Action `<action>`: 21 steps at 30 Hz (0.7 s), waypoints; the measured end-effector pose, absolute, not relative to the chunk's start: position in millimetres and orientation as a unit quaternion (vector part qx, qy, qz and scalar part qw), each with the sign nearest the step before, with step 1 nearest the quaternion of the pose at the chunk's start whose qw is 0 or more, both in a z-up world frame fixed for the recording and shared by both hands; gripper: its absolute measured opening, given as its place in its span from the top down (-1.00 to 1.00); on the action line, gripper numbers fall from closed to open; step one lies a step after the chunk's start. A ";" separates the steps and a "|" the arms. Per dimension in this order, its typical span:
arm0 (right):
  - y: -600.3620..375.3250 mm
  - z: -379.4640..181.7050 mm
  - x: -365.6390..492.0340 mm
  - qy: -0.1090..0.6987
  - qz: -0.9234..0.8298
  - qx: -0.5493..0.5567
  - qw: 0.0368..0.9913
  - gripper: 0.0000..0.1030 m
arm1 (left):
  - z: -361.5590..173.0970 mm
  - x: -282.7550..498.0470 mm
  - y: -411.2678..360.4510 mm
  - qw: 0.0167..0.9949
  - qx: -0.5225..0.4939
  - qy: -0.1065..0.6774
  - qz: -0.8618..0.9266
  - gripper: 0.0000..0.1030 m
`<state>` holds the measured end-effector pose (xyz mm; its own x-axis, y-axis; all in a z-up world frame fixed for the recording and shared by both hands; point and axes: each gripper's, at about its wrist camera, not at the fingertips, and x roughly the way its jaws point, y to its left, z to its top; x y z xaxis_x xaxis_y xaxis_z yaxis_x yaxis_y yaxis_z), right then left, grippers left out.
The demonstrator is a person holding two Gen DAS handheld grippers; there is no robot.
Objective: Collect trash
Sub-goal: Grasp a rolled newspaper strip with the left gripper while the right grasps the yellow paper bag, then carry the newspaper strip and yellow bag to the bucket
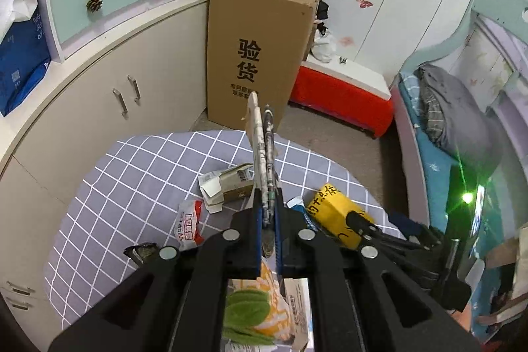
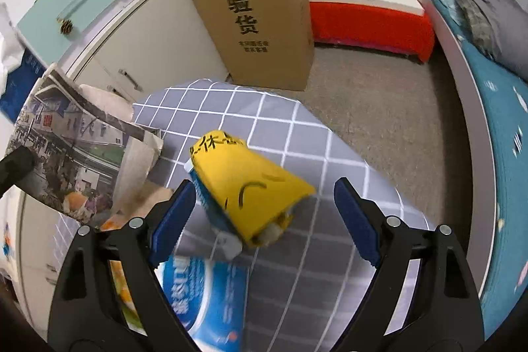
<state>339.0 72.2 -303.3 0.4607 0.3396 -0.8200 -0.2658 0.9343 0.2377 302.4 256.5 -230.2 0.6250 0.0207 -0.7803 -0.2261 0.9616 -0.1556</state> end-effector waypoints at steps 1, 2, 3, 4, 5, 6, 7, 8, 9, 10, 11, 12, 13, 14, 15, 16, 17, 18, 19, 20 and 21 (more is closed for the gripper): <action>75.2 -308.2 343.2 0.494 0.186 0.030 0.849 -0.64 | -233.4 304.6 254.9 0.892 -0.118 0.430 0.072 0.89; 78.2 -314.6 348.1 0.498 0.195 0.026 0.845 -0.64 | -237.2 307.0 252.7 0.891 -0.115 0.434 0.076 0.89; 80.2 -319.7 351.5 0.502 0.208 0.028 0.839 -0.64 | -240.8 308.9 250.4 0.889 -0.113 0.437 0.079 0.89; 82.3 -324.0 353.8 0.507 0.219 0.028 0.833 -0.63 | -242.2 309.7 248.9 0.888 -0.112 0.439 0.081 0.89; 83.1 -327.0 354.5 0.509 0.223 0.025 0.831 -0.58 | -244.7 310.3 247.3 0.887 -0.110 0.440 0.083 0.89; 83.2 -328.8 354.6 0.511 0.228 0.022 0.829 -0.44 | -245.8 310.8 244.9 0.887 -0.108 0.440 0.085 0.89; 83.6 -330.5 354.3 0.513 0.238 0.022 0.825 -0.23 | -246.1 310.8 243.2 0.887 -0.106 0.440 0.087 0.89; 83.2 -330.2 353.2 0.514 0.245 0.025 0.822 -0.14 | -245.2 311.1 240.5 0.888 -0.103 0.440 0.089 0.89; 82.7 -329.1 351.4 0.515 0.245 0.021 0.822 -0.10 | -244.3 311.0 238.1 0.888 -0.100 0.440 0.090 0.89; 82.3 -327.4 349.7 0.515 0.248 0.018 0.820 -0.04 | -242.6 311.2 235.3 0.887 -0.099 0.441 0.092 0.89; 79.3 -324.5 346.7 0.515 0.253 0.020 0.819 -0.02 | -240.2 311.3 233.2 0.887 -0.100 0.441 0.093 0.89; 75.6 -320.7 343.6 0.514 0.255 0.022 0.818 0.00 | -237.2 311.3 230.2 0.887 -0.099 0.441 0.095 0.89; 73.1 -318.1 341.9 0.514 0.258 0.023 0.818 0.01 | -232.6 311.0 226.3 0.888 -0.097 0.439 0.097 0.89; 66.3 -311.2 338.0 0.510 0.258 0.027 0.820 0.01 | -228.9 310.6 223.7 0.889 -0.096 0.438 0.097 0.89; 59.9 -305.7 334.9 0.508 0.259 0.031 0.821 0.01 | -222.2 309.5 218.6 0.889 -0.096 0.436 0.096 0.89; 54.3 -300.4 332.8 0.508 0.260 0.037 0.820 0.01 | -217.6 308.5 214.1 0.890 -0.096 0.436 0.094 0.89; 44.5 -292.2 329.7 0.506 0.260 0.048 0.821 0.01 | -212.5 307.4 208.9 0.890 -0.096 0.436 0.093 0.89; 37.4 -286.0 327.2 0.505 0.261 0.054 0.821 0.01 | -204.0 305.4 200.7 0.892 -0.095 0.433 0.088 0.89; 25.6 -276.1 322.7 0.502 0.259 0.059 0.823 0.01 | -198.4 305.1 193.9 0.893 -0.095 0.432 0.083 0.89; 15.8 -269.6 319.8 0.500 0.257 0.063 0.825 0.01 | -192.5 303.8 186.4 0.894 -0.096 0.431 0.077 0.89; 2.8 -261.3 315.4 0.497 0.254 0.070 0.826 0.01 | -186.6 302.9 178.1 0.895 -0.097 0.430 0.069 0.89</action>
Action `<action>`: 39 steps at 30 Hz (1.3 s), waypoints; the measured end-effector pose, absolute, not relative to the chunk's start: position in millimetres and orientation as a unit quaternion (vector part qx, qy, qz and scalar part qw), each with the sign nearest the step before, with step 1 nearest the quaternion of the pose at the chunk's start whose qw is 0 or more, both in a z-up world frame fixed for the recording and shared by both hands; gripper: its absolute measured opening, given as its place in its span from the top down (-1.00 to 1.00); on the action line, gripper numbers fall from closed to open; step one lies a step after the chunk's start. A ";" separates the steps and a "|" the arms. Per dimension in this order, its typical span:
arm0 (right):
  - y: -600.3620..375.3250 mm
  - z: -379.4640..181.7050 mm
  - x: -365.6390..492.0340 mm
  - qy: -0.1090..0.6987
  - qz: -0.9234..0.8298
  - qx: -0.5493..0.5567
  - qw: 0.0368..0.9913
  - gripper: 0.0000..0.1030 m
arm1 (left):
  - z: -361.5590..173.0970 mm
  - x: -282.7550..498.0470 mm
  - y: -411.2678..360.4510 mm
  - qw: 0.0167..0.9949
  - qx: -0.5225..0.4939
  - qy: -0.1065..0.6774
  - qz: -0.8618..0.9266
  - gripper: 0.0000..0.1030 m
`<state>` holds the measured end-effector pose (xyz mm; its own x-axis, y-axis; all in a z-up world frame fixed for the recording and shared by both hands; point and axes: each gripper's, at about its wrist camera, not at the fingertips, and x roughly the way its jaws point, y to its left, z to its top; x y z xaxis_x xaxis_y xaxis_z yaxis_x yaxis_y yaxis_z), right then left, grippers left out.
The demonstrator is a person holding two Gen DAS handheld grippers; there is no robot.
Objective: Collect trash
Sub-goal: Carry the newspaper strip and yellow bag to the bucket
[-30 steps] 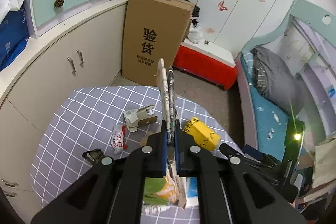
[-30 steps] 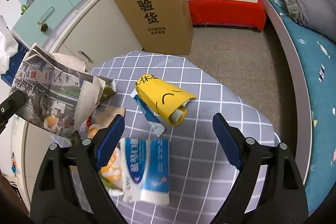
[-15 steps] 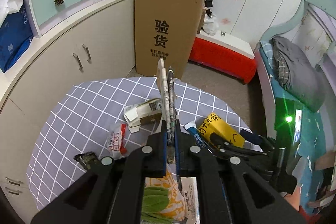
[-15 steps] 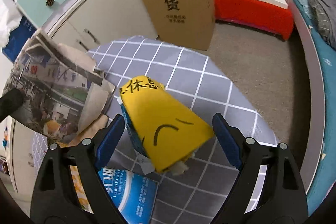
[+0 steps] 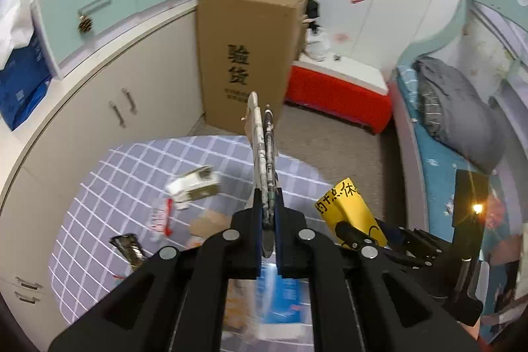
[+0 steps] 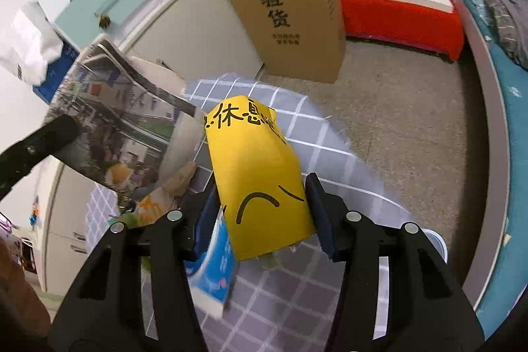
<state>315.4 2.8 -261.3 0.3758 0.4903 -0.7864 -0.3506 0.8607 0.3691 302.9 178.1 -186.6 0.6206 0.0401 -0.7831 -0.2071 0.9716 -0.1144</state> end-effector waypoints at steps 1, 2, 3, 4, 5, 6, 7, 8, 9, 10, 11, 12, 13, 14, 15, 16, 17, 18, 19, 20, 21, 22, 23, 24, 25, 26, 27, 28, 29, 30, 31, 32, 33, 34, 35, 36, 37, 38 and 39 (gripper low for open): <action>-7.3 -256.3 312.1 0.497 0.252 0.075 0.827 0.01 | -178.4 301.5 163.8 0.896 -0.097 0.430 0.053 0.89; -22.6 -248.5 307.5 0.497 0.246 0.082 0.828 0.01 | -174.5 300.7 155.3 0.896 -0.098 0.430 0.045 0.89; -36.3 -241.1 303.7 0.495 0.240 0.091 0.830 0.01 | -169.4 299.7 144.8 0.897 -0.099 0.430 0.035 0.89; -55.6 -232.1 297.6 0.492 0.233 0.103 0.832 0.01 | -163.4 298.2 129.7 0.897 -0.101 0.431 0.020 0.89; -71.1 -225.4 291.7 0.489 0.226 0.109 0.835 0.01 | -159.5 297.4 118.3 0.897 -0.102 0.431 0.009 0.89; -82.6 -220.6 288.9 0.487 0.219 0.112 0.838 0.01 | -154.6 295.6 101.4 0.896 -0.101 0.432 -0.005 0.89; -100.0 -214.7 282.3 0.484 0.209 0.114 0.842 0.01 | -151.2 294.5 87.7 0.896 -0.101 0.433 -0.018 0.89; -119.8 -209.7 275.0 0.482 0.197 0.121 0.845 0.01 | -149.6 293.1 76.1 0.895 -0.100 0.433 -0.028 0.89; -137.1 -207.0 267.9 0.481 0.184 0.130 0.847 0.01 | -148.0 291.4 63.5 0.895 -0.096 0.434 -0.042 0.89; -151.0 -205.6 262.5 0.481 0.175 0.139 0.848 0.01 | -146.7 289.7 45.8 0.893 -0.090 0.437 -0.058 0.89; -168.1 -204.7 255.2 0.481 0.163 0.150 0.848 0.01 | -146.3 287.6 29.4 0.891 -0.086 0.440 -0.072 0.89; -181.7 -203.8 249.3 0.479 0.152 0.158 0.850 0.01 | -146.9 285.2 12.4 0.888 -0.083 0.443 -0.087 0.89; -193.8 -202.5 243.9 0.479 0.141 0.162 0.851 0.00 | -148.0 283.1 1.5 0.886 -0.081 0.447 -0.098 0.89; -209.2 -202.6 236.3 0.479 0.130 0.166 0.852 0.00 | -149.8 281.2 -12.6 0.882 -0.079 0.451 -0.111 0.89; -221.1 -202.9 230.6 0.479 0.121 0.171 0.852 0.00 | -152.2 279.4 -25.1 0.879 -0.075 0.455 -0.122 0.89; -236.6 -203.3 223.3 0.478 0.110 0.179 0.853 0.00 | -156.0 277.8 -41.4 0.874 -0.066 0.461 -0.134 0.89; -245.3 -203.1 219.3 0.477 0.102 0.183 0.853 0.00 | -159.2 276.2 -52.7 0.872 -0.060 0.465 -0.141 0.89; -254.5 -202.7 215.5 0.476 0.096 0.187 0.854 0.00 | -162.4 274.7 -67.1 0.869 -0.053 0.469 -0.148 0.89; -263.7 -202.8 212.0 0.474 0.090 0.191 0.855 0.00 | -165.3 273.8 -76.1 0.867 -0.046 0.472 -0.153 0.89; -274.6 -203.2 208.0 0.473 0.083 0.196 0.855 -0.01 | -168.6 272.9 -84.7 0.864 -0.039 0.477 -0.154 0.89; -277.4 -203.3 206.3 0.472 0.079 0.197 0.855 -0.01 | -171.8 272.5 -91.7 0.862 -0.035 0.482 -0.154 0.89; -283.0 -203.7 205.2 0.471 0.075 0.199 0.856 -0.02 | -175.2 272.6 -100.2 0.859 -0.032 0.487 -0.156 0.89; -288.0 -204.1 202.8 0.469 0.074 0.202 0.857 -0.05 | -177.7 272.2 -107.4 0.857 -0.030 0.490 -0.159 0.89; -293.1 -205.0 201.1 0.467 0.076 0.205 0.857 -0.10 | -179.0 271.4 -111.4 0.856 -0.027 0.491 -0.159 0.89; -297.8 -207.4 201.1 0.466 0.079 0.210 0.856 -0.22 | -180.9 271.6 -117.7 0.855 -0.022 0.493 -0.158 0.88; -301.1 -210.5 201.9 0.465 0.084 0.218 0.854 -0.42 | -182.6 271.2 -120.0 0.855 -0.019 0.494 -0.158 0.88; -305.0 -212.4 201.9 0.465 0.087 0.224 0.852 -0.44 | -185.1 271.0 -124.1 0.853 -0.019 0.497 -0.159 0.88; -307.5 -216.0 202.4 0.467 0.086 0.228 0.850 -0.44 | -185.7 271.7 -126.1 0.852 -0.018 0.499 -0.158 0.88; -310.9 -218.6 203.2 0.471 0.080 0.225 0.849 -0.44 | -187.4 271.5 -128.9 0.851 -0.016 0.501 -0.158 0.88; -313.0 -219.4 202.8 0.472 0.076 0.223 0.850 -0.44 | -187.4 272.6 -131.3 0.849 -0.014 0.503 -0.159 0.88; -315.2 -218.4 201.7 0.470 0.075 0.223 0.851 -0.44 | -188.6 272.5 -133.8 0.848 -0.014 0.505 -0.161 0.88; -315.4 -217.4 199.7 0.469 0.074 0.221 0.852 -0.44 | -189.2 272.5 -135.5 0.846 -0.015 0.507 -0.164 0.88; -315.6 -215.4 198.4 0.467 0.071 0.216 0.855 -0.44 | -190.5 272.5 -137.9 0.844 -0.015 0.509 -0.168 0.88; -316.3 -213.3 197.3 0.465 0.067 0.209 0.858 -0.44 | -191.8 272.9 -139.4 0.843 -0.013 0.510 -0.170 0.88; -316.9 -210.7 195.3 0.462 0.064 0.204 0.861 -0.45 | -192.7 273.4 -142.7 0.842 -0.011 0.511 -0.171 0.88; -318.4 -208.1 193.6 0.459 0.060 0.200 0.864 -0.46 | -194.1 273.7 -145.2 0.841 -0.011 0.512 -0.174 0.88; -318.4 -206.7 193.3 0.457 0.057 0.197 0.865 -0.47 | -194.6 274.8 -147.5 0.840 -0.011 0.514 -0.175 0.88; -319.7 -204.9 192.1 0.456 0.053 0.193 0.867 -0.47 | -195.6 275.2 -149.5 0.839 -0.010 0.515 -0.177 0.88; -321.2 -202.8 190.4 0.454 0.048 0.188 0.870 -0.47 | -196.5 275.4 -153.0 0.838 -0.007 0.515 -0.181 0.88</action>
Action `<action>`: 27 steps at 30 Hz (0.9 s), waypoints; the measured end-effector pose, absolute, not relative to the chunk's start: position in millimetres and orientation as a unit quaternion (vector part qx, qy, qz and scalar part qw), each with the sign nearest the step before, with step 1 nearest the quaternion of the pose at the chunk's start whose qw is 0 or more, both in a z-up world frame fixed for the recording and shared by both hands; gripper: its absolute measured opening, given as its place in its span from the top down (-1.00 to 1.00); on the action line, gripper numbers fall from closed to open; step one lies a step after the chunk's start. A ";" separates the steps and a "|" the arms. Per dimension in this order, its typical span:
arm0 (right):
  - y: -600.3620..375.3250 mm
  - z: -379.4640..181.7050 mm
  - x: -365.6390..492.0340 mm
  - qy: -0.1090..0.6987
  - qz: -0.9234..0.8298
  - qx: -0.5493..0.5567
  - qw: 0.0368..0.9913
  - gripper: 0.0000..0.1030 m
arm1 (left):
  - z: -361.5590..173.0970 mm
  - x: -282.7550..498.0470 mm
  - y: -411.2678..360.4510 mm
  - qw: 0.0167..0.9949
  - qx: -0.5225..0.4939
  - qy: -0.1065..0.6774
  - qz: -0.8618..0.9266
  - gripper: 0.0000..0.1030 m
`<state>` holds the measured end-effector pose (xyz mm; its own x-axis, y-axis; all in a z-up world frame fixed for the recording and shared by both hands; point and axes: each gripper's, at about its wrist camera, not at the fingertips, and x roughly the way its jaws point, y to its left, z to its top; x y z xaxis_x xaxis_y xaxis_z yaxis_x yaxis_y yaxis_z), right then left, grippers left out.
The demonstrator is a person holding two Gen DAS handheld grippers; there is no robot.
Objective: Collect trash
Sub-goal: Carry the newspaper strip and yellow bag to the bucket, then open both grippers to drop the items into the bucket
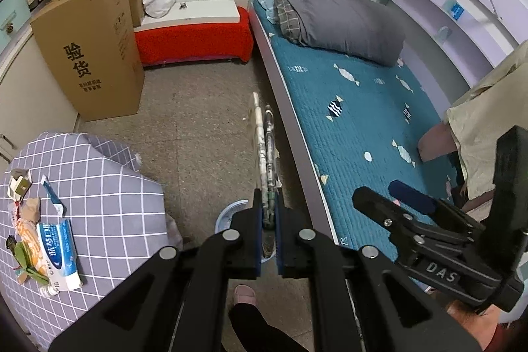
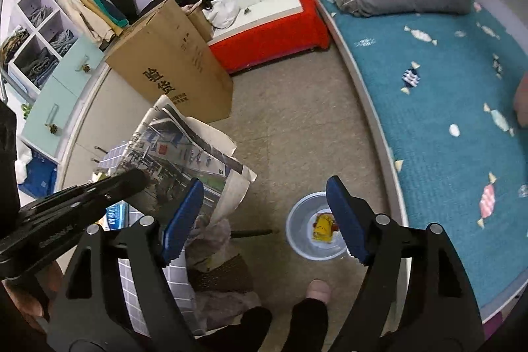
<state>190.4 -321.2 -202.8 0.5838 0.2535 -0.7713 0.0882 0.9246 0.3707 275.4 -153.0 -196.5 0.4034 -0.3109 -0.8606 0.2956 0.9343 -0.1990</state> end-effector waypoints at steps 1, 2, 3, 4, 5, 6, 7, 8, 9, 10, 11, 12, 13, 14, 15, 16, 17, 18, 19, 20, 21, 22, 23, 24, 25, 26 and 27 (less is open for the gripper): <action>-322.6 -200.7 188.7 0.451 0.044 0.186 0.872 -0.47 | -197.0 275.3 -156.0 0.837 -0.005 0.515 -0.183 0.88; -323.9 -200.0 187.0 0.450 0.042 0.184 0.873 -0.48 | -197.9 275.5 -159.2 0.836 -0.003 0.516 -0.185 0.88; -325.3 -198.8 185.6 0.449 0.038 0.181 0.874 -0.48 | -199.1 275.9 -163.2 0.835 -0.001 0.518 -0.188 0.88; -327.0 -197.7 184.5 0.447 0.034 0.179 0.876 -0.50 | -200.5 276.3 -165.4 0.833 0.001 0.519 -0.190 0.88; -329.7 -197.3 183.3 0.445 0.033 0.180 0.877 -0.52 | -201.7 276.0 -168.1 0.832 0.003 0.520 -0.193 0.88; -331.5 -196.9 182.4 0.444 0.030 0.181 0.877 -0.52 | -202.9 276.3 -171.8 0.830 0.006 0.521 -0.197 0.88; -332.7 -196.3 181.1 0.443 0.027 0.182 0.877 -0.52 | -203.3 276.3 -174.0 0.830 0.009 0.522 -0.199 0.88; -333.3 -195.4 181.8 0.442 0.026 0.183 0.878 -0.52 | -203.8 276.4 -176.7 0.829 0.011 0.522 -0.201 0.88; -335.1 -194.7 181.8 0.440 0.023 0.183 0.879 -0.53 | -204.4 277.1 -179.6 0.828 0.013 0.523 -0.204 0.88; -336.6 -193.9 180.6 0.439 0.020 0.183 0.880 -0.53 | -204.7 277.6 -180.7 0.827 0.013 0.523 -0.205 0.88; -338.6 -192.6 179.7 0.436 0.016 0.184 0.881 -0.53 | -205.0 278.0 -181.7 0.827 0.014 0.523 -0.207 0.88; -340.5 -191.2 179.4 0.433 0.012 0.184 0.882 -0.53 | -204.7 278.9 -183.7 0.827 0.015 0.522 -0.209 0.88; -341.2 -189.7 178.5 0.430 0.008 0.185 0.884 -0.53 | -204.8 279.8 -183.7 0.827 0.015 0.521 -0.211 0.87; -343.2 -187.8 177.7 0.427 0.004 0.185 0.885 -0.53 | -204.5 281.0 -185.3 0.827 0.016 0.521 -0.212 0.87; -345.0 -186.9 177.0 0.424 0.000 0.186 0.886 -0.53 | -204.5 281.0 -186.7 0.827 0.016 0.520 -0.214 0.87; -347.4 -186.8 176.0 0.423 -0.002 0.187 0.886 -0.53 | -204.1 281.9 -188.6 0.827 0.015 0.519 -0.216 0.84; -348.9 -186.4 175.8 0.422 -0.005 0.190 0.886 -0.54 | -203.9 282.9 -190.6 0.827 0.013 0.518 -0.217 0.82; -350.2 -186.3 175.0 0.422 -0.009 0.191 0.886 -0.54 | -204.7 284.4 -191.5 0.826 0.008 0.519 -0.221 0.75; -351.3 -186.5 174.1 0.421 -0.012 0.191 0.886 -0.54 | -206.2 285.3 -192.1 0.823 0.007 0.523 -0.220 0.36; -350.8 -186.6 173.2 0.421 -0.013 0.192 0.886 -0.54 | -208.3 287.5 -192.7 0.820 0.008 0.529 -0.218 0.04; -350.9 -186.9 172.5 0.422 -0.014 0.194 0.885 -0.54 | -209.6 288.3 -192.6 0.820 0.008 0.531 -0.214 -0.29; -350.5 -187.0 172.0 0.423 -0.015 0.194 0.885 -0.54 | -209.8 287.7 -191.4 0.820 0.005 0.529 -0.218 -0.29; -350.4 -187.0 172.0 0.423 -0.016 0.195 0.885 -0.55 | -209.7 287.2 -190.8 0.821 0.007 0.528 -0.218 -0.29; -349.9 -186.8 172.0 0.423 -0.017 0.195 0.885 -0.55 | -209.3 286.5 -189.8 0.823 0.010 0.526 -0.215 -0.29; -348.7 -186.8 172.2 0.424 -0.016 0.194 0.884 -0.55 | -208.9 285.7 -188.3 0.823 0.009 0.526 -0.214 -0.29; -346.2 -186.3 172.7 0.425 -0.015 0.194 0.884 -0.55 | -207.9 285.1 -186.6 0.824 0.008 0.525 -0.213 -0.29; -344.2 -185.7 173.0 0.425 -0.013 0.194 0.884 -0.55 | -206.8 284.8 -184.6 0.824 0.009 0.524 -0.213 -0.29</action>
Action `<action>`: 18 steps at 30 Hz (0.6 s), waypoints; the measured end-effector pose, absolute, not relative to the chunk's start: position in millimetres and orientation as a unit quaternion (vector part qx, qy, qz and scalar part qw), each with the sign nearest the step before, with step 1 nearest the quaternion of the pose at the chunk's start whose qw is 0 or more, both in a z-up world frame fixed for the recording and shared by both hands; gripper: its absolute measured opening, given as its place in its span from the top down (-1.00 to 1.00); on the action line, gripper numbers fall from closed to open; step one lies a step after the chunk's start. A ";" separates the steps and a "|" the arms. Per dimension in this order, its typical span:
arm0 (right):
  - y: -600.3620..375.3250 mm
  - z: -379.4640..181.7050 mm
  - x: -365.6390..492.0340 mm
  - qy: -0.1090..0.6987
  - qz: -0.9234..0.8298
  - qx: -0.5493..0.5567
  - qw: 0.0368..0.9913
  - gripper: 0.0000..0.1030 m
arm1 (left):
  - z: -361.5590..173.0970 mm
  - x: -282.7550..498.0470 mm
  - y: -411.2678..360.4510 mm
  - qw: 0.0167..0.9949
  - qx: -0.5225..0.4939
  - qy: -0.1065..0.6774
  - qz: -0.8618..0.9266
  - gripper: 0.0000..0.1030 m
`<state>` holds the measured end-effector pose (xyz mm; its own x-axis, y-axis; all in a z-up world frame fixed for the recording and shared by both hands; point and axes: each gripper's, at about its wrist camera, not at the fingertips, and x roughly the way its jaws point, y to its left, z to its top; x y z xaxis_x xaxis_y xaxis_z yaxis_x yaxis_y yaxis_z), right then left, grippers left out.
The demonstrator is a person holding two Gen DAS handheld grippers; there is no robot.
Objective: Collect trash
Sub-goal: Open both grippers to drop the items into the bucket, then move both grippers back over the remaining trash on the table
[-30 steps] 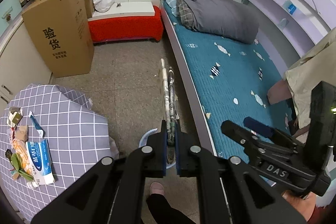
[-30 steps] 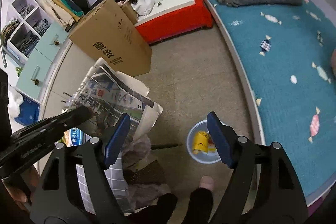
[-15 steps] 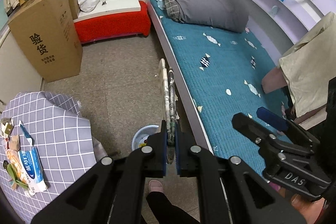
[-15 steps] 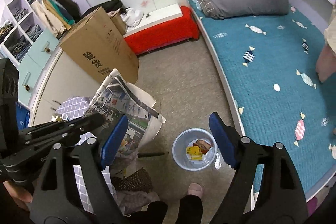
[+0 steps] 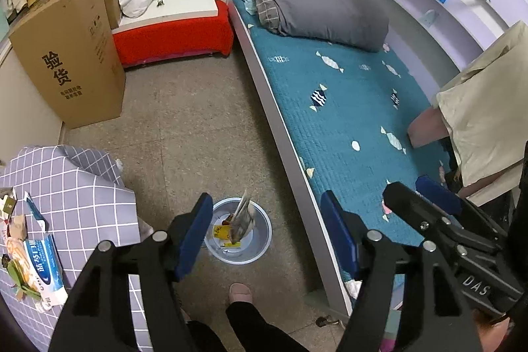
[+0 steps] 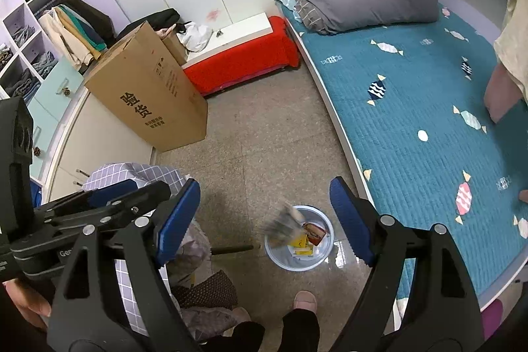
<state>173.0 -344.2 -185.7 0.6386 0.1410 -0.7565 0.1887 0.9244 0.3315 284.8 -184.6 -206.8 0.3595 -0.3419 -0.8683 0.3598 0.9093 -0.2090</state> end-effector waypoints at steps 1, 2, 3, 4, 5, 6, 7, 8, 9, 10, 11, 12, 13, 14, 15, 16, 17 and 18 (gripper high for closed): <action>-343.0 -185.4 173.0 0.424 -0.012 0.194 0.885 -0.55 | -204.8 283.4 -181.6 0.827 0.011 0.522 -0.210 -0.29; -339.7 -184.0 173.5 0.424 -0.009 0.192 0.885 -0.55 | -203.2 282.4 -179.0 0.830 0.013 0.519 -0.207 -0.29; -337.0 -183.2 173.5 0.423 -0.006 0.191 0.886 -0.55 | -201.1 281.9 -176.0 0.832 0.014 0.516 -0.205 -0.29; -332.5 -181.1 174.5 0.422 -0.003 0.189 0.887 -0.55 | -198.6 280.7 -171.2 0.834 0.014 0.513 -0.200 -0.29; -329.5 -179.9 175.1 0.422 0.001 0.188 0.887 -0.55 | -196.5 279.7 -167.2 0.836 0.012 0.512 -0.197 -0.29; -325.4 -178.4 176.1 0.421 0.006 0.186 0.888 -0.55 | -193.9 278.6 -161.3 0.838 0.010 0.510 -0.193 -0.29; -319.9 -176.3 177.1 0.420 0.010 0.183 0.889 -0.55 | -190.4 276.5 -153.4 0.842 0.008 0.506 -0.186 -0.29; -313.5 -173.8 178.5 0.419 0.017 0.180 0.890 -0.55 | -188.3 275.1 -148.7 0.845 0.005 0.504 -0.181 -0.29; -307.3 -171.7 179.4 0.418 0.025 0.177 0.891 -0.55 | -186.0 273.7 -142.5 0.847 0.002 0.501 -0.176 -0.29; -301.1 -169.7 180.7 0.417 0.031 0.174 0.892 -0.56 | -182.7 271.4 -134.8 0.851 -0.002 0.498 -0.168 -0.29; -295.8 -168.0 181.7 0.416 0.037 0.171 0.892 -0.56 | -179.6 269.3 -126.3 0.854 -0.007 0.495 -0.161 -0.29; -289.7 -165.7 183.2 0.415 0.043 0.167 0.893 -0.56 | -177.1 267.6 -118.1 0.856 -0.011 0.493 -0.154 -0.29; -280.5 -163.7 185.0 0.415 0.054 0.162 0.894 -0.57 | -174.6 267.1 -110.4 0.859 -0.014 0.491 -0.147 -0.29; -273.9 -162.1 186.7 0.415 0.062 0.159 0.894 -0.57 | -172.1 266.0 -102.1 0.861 -0.018 0.488 -0.139 -0.29; -265.7 -160.1 188.4 0.414 0.070 0.154 0.894 -0.57 | -169.4 263.8 -90.3 0.865 -0.025 0.485 -0.128 -0.29; -254.4 -157.2 190.7 0.413 0.080 0.147 0.895 -0.57 | -168.0 262.2 -83.4 0.866 -0.030 0.484 -0.122 -0.29; -245.2 -155.1 193.2 0.413 0.089 0.143 0.895 -0.57 | -166.4 260.7 -74.1 0.868 -0.036 0.482 -0.114 -0.29; -237.5 -153.8 194.2 0.414 0.096 0.140 0.894 -0.57 | -164.9 259.4 -64.9 0.869 -0.041 0.481 -0.107 -0.29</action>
<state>194.2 -237.5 -153.8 0.6391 0.2872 -0.7134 -0.0563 0.9426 0.3290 259.4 -64.9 -164.9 0.5153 -0.2251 -0.8269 0.1454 0.9739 -0.1745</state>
